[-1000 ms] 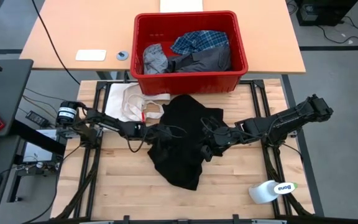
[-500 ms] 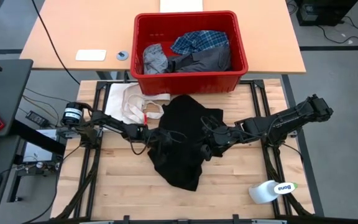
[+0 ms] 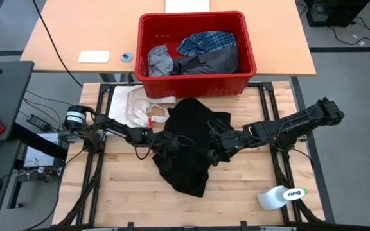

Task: Fold Laundry from Bin
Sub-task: Fold the black shirt

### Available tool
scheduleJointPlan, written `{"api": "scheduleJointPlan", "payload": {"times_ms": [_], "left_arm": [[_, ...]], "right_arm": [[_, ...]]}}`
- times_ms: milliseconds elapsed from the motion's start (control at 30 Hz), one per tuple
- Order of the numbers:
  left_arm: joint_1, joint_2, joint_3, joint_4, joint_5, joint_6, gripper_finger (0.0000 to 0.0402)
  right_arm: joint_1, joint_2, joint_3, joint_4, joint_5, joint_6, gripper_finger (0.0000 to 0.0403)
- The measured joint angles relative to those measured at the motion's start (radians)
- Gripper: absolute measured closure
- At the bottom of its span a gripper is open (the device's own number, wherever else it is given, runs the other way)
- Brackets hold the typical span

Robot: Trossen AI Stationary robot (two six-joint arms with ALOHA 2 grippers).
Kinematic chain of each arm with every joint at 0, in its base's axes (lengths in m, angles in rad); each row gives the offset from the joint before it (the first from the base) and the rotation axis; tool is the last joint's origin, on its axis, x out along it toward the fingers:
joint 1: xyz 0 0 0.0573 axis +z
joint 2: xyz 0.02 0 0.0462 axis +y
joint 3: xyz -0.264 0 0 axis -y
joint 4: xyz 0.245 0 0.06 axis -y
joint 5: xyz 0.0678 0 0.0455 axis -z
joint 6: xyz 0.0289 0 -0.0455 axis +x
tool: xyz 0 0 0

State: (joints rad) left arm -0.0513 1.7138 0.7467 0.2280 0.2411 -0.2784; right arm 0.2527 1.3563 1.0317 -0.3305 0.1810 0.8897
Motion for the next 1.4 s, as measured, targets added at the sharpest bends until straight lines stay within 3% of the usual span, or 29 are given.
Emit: {"api": "scheduleJointPlan", "payload": {"times_ms": [267, 367, 600, 733, 900, 1133, 1400], "left_arm": [[0.013, -0.043, 0.000, -0.065, 0.090, -0.157, 0.0374], [0.000, -0.066, 0.000, -0.091, 0.072, -0.194, 0.0334], [-0.028, -0.078, 0.019, -0.125, 0.030, -0.210, 0.0198], [-0.077, -0.072, 0.024, -0.150, -0.047, -0.198, 0.0168], [-0.115, -0.071, 0.023, -0.241, -0.170, -0.148, 0.0220], [-0.100, -0.071, 0.038, -0.239, -0.188, -0.184, 0.0384], [-0.068, -0.146, 0.141, -0.287, -0.161, -0.208, 0.0398]], "right_arm": [[0.000, 0.000, 0.000, -0.062, -0.001, 0.007, 0.0295], [0.000, 0.000, 0.000, -0.083, -0.001, 0.008, 0.0295], [0.002, 0.000, 0.000, -0.068, 0.000, 0.009, 0.0295], [0.002, 0.000, 0.000, -0.066, 0.001, 0.009, 0.0295], [0.002, 0.000, 0.000, -0.066, 0.008, 0.009, 0.0295], [0.002, 0.000, 0.000, -0.067, 0.009, -0.008, 0.0295], [0.010, -0.018, -0.002, -0.103, 0.002, -0.019, 0.0296]]}}
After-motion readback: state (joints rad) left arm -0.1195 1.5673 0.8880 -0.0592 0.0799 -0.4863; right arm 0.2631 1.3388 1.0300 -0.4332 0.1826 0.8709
